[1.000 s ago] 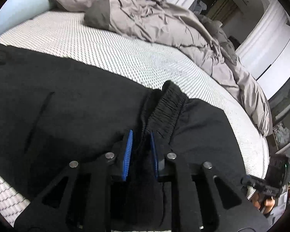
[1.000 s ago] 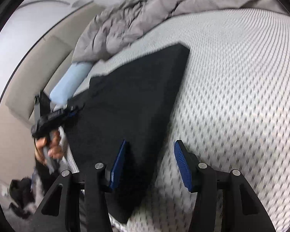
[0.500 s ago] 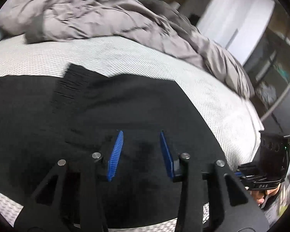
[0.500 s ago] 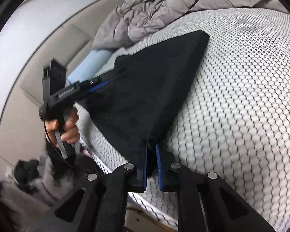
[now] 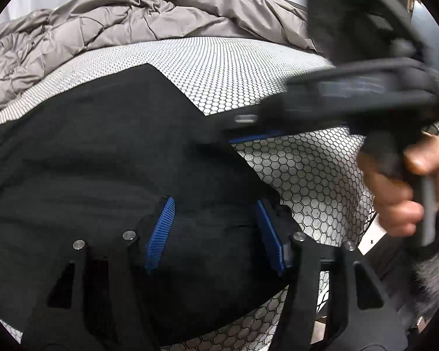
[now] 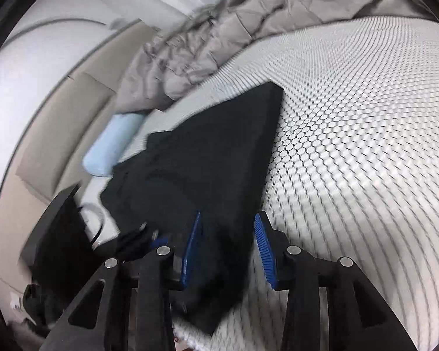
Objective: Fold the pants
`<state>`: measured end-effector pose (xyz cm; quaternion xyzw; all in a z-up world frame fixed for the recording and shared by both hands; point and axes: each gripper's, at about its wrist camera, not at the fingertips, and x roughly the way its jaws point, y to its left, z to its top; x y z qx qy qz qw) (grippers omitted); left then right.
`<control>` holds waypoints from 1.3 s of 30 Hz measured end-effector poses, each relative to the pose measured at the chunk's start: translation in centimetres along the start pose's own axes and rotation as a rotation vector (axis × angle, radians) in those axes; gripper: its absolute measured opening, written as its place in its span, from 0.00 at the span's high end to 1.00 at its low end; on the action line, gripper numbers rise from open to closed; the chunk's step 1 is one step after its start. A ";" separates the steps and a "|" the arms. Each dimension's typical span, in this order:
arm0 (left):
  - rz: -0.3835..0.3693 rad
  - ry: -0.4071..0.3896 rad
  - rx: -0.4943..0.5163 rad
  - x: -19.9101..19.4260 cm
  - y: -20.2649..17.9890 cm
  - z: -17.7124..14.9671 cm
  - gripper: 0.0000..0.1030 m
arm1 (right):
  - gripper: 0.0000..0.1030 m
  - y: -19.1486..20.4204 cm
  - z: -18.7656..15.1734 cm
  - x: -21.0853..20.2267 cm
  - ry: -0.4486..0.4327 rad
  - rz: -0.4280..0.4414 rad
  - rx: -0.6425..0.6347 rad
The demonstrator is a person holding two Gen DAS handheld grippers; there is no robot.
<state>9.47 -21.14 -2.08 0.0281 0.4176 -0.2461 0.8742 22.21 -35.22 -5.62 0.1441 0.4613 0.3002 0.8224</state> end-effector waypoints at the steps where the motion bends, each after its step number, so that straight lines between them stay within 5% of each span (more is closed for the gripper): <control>1: -0.017 0.004 -0.011 -0.1 0.1 -0.1 0.47 | 0.63 -0.3 0.8 1.3 0.018 -0.017 0.009; 8: -0.053 0.019 -0.031 -0.6 1.7 -0.7 0.47 | 0.76 -2.1 7.0 6.3 0.024 -0.027 0.060; 18: -0.081 0.011 -0.044 -0.9 2.4 -0.4 0.46 | 0.80 -0.6 13.8 10.1 -0.029 -0.207 -0.074; 24: -0.115 -0.008 -0.078 -2.4 4.4 -0.4 0.46 | 0.71 -1.0 12.3 7.7 -0.029 -0.120 0.005; 33: 0.020 -0.128 -0.304 -7.3 12.6 -1.2 0.34 | 0.69 -3.2 4.3 3.5 0.022 0.061 0.107; 37: 0.094 -0.146 -0.411 -8.3 16.6 -1.7 0.34 | 0.90 -2.6 4.2 4.3 0.009 0.061 0.068; 39: 0.109 -0.154 -0.458 -8.6 18.2 -1.8 0.34 | 0.92 -1.9 5.6 4.1 -0.036 0.045 0.039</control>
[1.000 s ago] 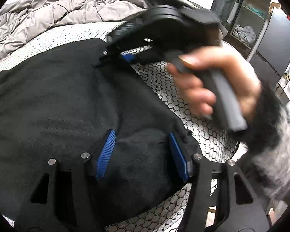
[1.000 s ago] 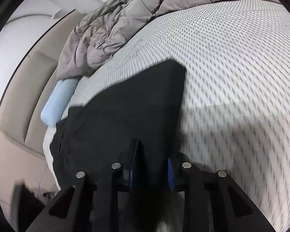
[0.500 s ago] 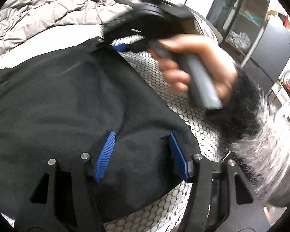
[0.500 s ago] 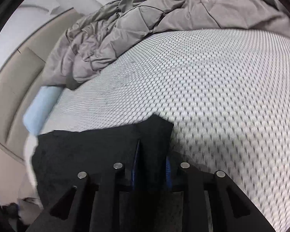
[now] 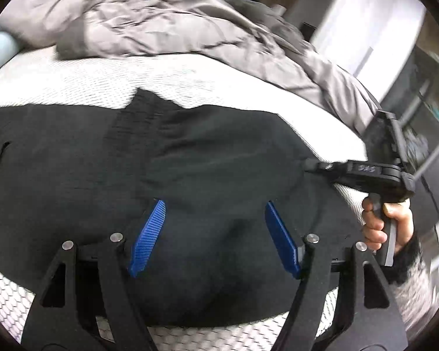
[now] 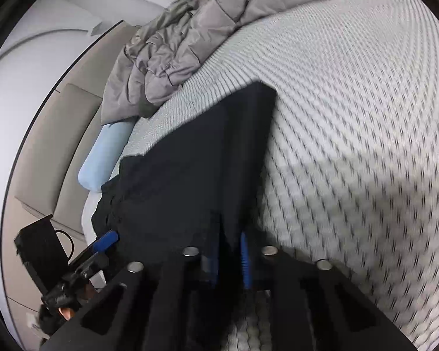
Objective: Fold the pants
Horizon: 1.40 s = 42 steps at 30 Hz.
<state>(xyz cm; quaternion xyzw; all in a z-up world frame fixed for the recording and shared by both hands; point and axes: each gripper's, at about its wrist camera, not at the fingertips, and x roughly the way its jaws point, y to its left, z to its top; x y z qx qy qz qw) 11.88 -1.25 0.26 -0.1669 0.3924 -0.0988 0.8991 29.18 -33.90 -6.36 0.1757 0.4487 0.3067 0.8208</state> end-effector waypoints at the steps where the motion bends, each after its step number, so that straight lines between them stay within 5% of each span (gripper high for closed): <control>1: 0.006 -0.004 -0.009 0.0 0.6 0.2 0.34 | 0.92 0.6 0.9 -0.2 -0.030 -0.034 -0.037; 4: 0.039 -0.010 0.000 0.7 1.6 0.6 0.34 | 0.85 2.5 1.8 0.9 -0.034 -0.243 -0.201; 6: 0.065 -0.007 0.018 1.1 1.7 0.5 0.34 | 0.82 2.3 1.5 0.8 -0.008 -0.268 -0.184; 10: 0.059 -0.052 0.143 0.7 -1.0 0.0 0.34 | 0.81 4.8 -1.2 -2.6 -0.108 -0.378 -0.300; 13: 0.104 -0.031 0.306 2.7 -3.9 0.0 0.34 | 0.70 7.6 -3.7 -3.0 -0.097 -0.298 -0.392; 16: 0.095 0.079 0.341 5.9 -4.4 0.4 0.44 | 0.66 9.3 -4.7 0.4 0.018 -0.168 -0.394; 18: 0.092 0.100 0.318 6.3 -3.5 0.6 0.60 | 0.66 9.6 -4.9 2.9 0.083 -0.207 -0.428; 22: 0.062 0.094 0.210 4.8 0.1 0.7 0.65 | 0.67 7.3 -5.1 3.1 0.079 -0.451 -0.486; 27: 0.044 0.078 0.173 3.6 0.4 1.2 0.66 | 0.66 7.3 -5.2 1.6 0.077 -0.453 -0.474; 31: 0.010 0.076 0.276 4.9 -3.5 3.7 0.65 | 0.65 9.4 -3.6 2.0 0.056 -0.268 -0.416; 35: 0.061 0.207 0.313 10.7 -2.9 4.3 0.71 | 0.65 9.6 -1.9 6.4 0.114 -0.328 -0.440; 36: 0.026 0.211 0.289 11.1 -1.9 3.9 0.72 | 0.66 9.0 -1.8 7.1 0.129 -0.367 -0.449; 39: -0.060 0.174 0.222 9.2 -0.2 4.3 0.73 | 0.66 7.4 -1.4 5.9 0.102 -0.451 -0.468; 42: -0.052 0.176 0.194 8.1 0.5 4.4 0.73 | 0.66 6.5 -1.0 4.6 0.106 -0.482 -0.450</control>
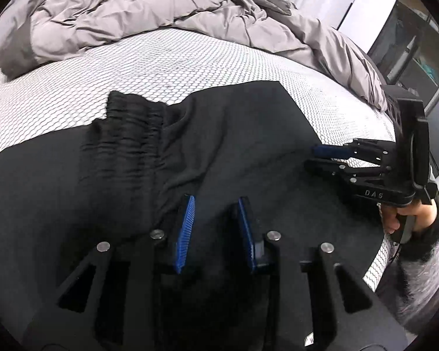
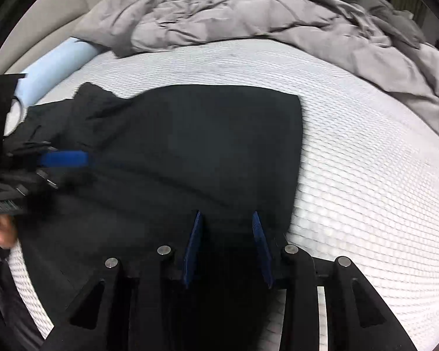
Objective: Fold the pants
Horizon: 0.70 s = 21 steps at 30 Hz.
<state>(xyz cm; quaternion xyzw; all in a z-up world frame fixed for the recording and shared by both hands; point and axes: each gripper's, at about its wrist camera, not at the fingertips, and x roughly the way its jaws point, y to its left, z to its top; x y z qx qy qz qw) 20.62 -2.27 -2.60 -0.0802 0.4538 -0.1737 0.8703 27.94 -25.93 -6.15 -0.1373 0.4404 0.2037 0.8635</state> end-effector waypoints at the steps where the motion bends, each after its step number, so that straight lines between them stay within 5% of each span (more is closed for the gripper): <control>1: 0.028 -0.002 0.003 -0.5 -0.3 0.1 0.72 | 0.65 0.2 0.3 -0.2 0.006 0.001 0.011; 5: 0.055 -0.072 0.076 -1.8 -2.6 2.6 0.56 | 0.65 2.4 2.0 -1.2 -0.051 0.121 0.013; 8: 0.123 -0.034 0.098 0.5 -2.4 4.4 0.53 | 0.63 4.6 4.0 0.7 -0.050 0.165 -0.017; 12: 0.051 -0.001 -0.081 1.9 2.9 4.4 0.90 | 0.66 3.5 3.5 3.4 0.012 0.115 -0.014; 15: -0.008 -0.024 -0.129 0.6 4.9 4.0 0.93 | 0.66 1.6 3.1 2.4 0.003 -0.039 0.000; 21: 0.106 -0.082 0.022 -1.3 1.2 4.2 0.85 | 0.65 -0.1 3.7 1.1 -0.044 0.096 0.102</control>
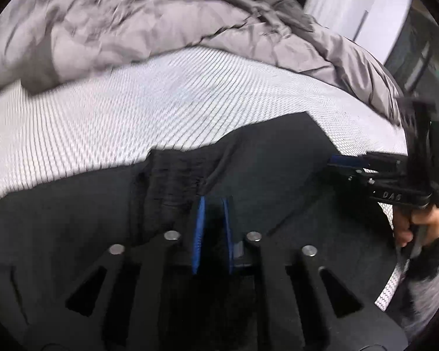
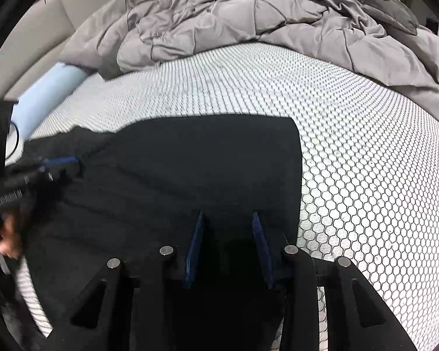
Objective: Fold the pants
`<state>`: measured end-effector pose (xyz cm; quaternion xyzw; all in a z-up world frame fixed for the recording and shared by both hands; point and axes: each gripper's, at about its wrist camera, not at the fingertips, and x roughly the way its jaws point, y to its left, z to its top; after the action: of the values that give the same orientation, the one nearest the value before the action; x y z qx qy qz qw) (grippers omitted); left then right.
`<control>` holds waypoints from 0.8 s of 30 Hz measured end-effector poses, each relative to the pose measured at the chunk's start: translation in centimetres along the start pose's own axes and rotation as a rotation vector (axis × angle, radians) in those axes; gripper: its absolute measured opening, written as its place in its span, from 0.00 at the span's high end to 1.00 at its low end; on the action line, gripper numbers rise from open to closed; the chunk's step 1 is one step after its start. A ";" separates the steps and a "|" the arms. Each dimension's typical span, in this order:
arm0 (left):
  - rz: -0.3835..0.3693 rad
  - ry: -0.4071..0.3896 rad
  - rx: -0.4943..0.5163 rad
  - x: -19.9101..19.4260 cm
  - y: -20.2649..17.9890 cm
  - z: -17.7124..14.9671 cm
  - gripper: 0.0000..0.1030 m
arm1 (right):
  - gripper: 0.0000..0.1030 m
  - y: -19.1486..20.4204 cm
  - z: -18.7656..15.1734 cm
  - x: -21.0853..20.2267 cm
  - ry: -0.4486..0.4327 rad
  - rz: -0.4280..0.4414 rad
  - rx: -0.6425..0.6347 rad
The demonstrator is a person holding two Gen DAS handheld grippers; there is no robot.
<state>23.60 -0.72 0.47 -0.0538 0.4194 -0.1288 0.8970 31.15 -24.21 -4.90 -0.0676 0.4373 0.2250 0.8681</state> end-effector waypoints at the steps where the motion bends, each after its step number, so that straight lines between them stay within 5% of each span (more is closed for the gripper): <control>1: -0.003 -0.017 0.012 -0.2 -0.7 0.4 0.82 | 0.65 0.6 0.6 0.0 -0.016 0.048 0.004; 3: -0.003 -0.013 0.003 0.7 -1.4 1.4 0.74 | 0.64 1.8 1.9 0.5 -0.040 0.096 0.014; 6: 0.031 0.072 -0.056 4.4 -0.4 2.1 0.77 | 0.62 2.4 3.2 3.2 -0.005 0.137 0.045; 9: -0.020 0.087 -0.129 4.9 1.6 1.8 0.88 | 0.64 2.2 3.0 5.2 0.041 0.037 0.021; 13: -0.067 0.041 -0.153 2.2 3.2 0.7 0.88 | 0.64 0.9 3.0 3.9 0.024 -0.152 -0.011; 18: 0.004 -0.016 -0.072 -1.7 0.9 -1.3 0.83 | 0.63 0.7 1.9 1.0 -0.014 -0.057 0.034; 20: -0.028 -0.027 -0.026 -2.8 -1.5 -2.7 0.74 | 0.63 1.9 0.7 -0.5 -0.031 0.026 -0.007; 22: -0.060 0.009 0.049 -2.5 -4.5 -4.5 0.70 | 0.59 4.9 -0.9 -0.9 -0.019 0.103 -0.096; 24: -0.018 0.055 0.148 -1.2 -6.6 -5.5 0.70 | 0.58 6.9 -1.9 0.1 0.018 0.087 -0.165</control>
<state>17.42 -6.66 -0.89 0.0123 0.4325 -0.1691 0.8855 26.72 -18.65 -5.55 -0.1219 0.4278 0.2969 0.8450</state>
